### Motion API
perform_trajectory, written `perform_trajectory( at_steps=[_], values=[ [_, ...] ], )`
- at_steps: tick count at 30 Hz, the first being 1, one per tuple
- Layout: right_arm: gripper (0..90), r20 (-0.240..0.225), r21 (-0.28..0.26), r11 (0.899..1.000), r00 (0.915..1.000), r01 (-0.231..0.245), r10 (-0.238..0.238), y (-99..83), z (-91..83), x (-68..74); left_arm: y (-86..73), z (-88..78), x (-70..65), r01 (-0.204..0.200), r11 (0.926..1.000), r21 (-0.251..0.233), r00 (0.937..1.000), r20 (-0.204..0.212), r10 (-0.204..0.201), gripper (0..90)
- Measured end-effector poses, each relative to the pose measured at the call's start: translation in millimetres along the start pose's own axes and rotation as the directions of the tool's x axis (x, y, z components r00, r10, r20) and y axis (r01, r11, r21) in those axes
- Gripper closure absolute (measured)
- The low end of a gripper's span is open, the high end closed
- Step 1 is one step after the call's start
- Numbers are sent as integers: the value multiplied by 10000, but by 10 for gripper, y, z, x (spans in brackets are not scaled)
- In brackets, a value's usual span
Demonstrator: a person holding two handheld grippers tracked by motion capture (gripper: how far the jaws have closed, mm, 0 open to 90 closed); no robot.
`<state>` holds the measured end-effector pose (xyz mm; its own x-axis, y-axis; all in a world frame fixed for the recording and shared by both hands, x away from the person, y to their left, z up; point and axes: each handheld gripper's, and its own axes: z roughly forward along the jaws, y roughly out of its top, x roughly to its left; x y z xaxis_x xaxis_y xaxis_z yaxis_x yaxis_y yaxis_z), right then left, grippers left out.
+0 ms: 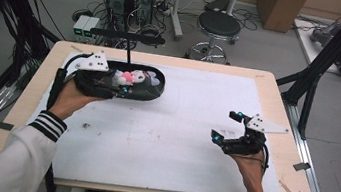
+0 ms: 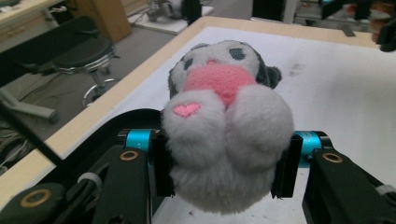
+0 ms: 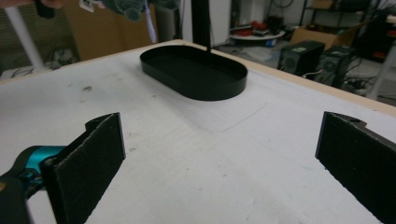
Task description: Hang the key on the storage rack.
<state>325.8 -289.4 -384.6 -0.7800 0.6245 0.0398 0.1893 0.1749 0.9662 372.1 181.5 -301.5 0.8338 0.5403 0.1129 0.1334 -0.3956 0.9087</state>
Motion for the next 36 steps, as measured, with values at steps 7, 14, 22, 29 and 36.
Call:
perform_trajectory(
  at_steps=[7,14,22,29,36],
  values=[
    [4,698,-675,9975,9972,-232,279,-190,-133,-23,-15,-85,86,409,9986,-326,9951,-883,-437,543],
    [4,1052,-1066,9938,9935,-323,436,-353,-205,-27,-37,-153,175,772,9959,-462,9828,-1646,-838,544],
    [4,1342,-1195,9920,9893,-405,565,-507,-229,-34,-8,-240,281,921,9950,-390,9643,-2456,-989,543],
    [4,1531,-1175,9929,9875,-206,386,-582,-211,-16,-4,-306,373,1089,9932,-417,9480,-2961,-1164,543],
    [4,1621,-1165,9927,9856,-296,484,-642,-206,-18,20,-349,471,1211,9919,-375,9299,-3453,-1266,543]
  ],
)
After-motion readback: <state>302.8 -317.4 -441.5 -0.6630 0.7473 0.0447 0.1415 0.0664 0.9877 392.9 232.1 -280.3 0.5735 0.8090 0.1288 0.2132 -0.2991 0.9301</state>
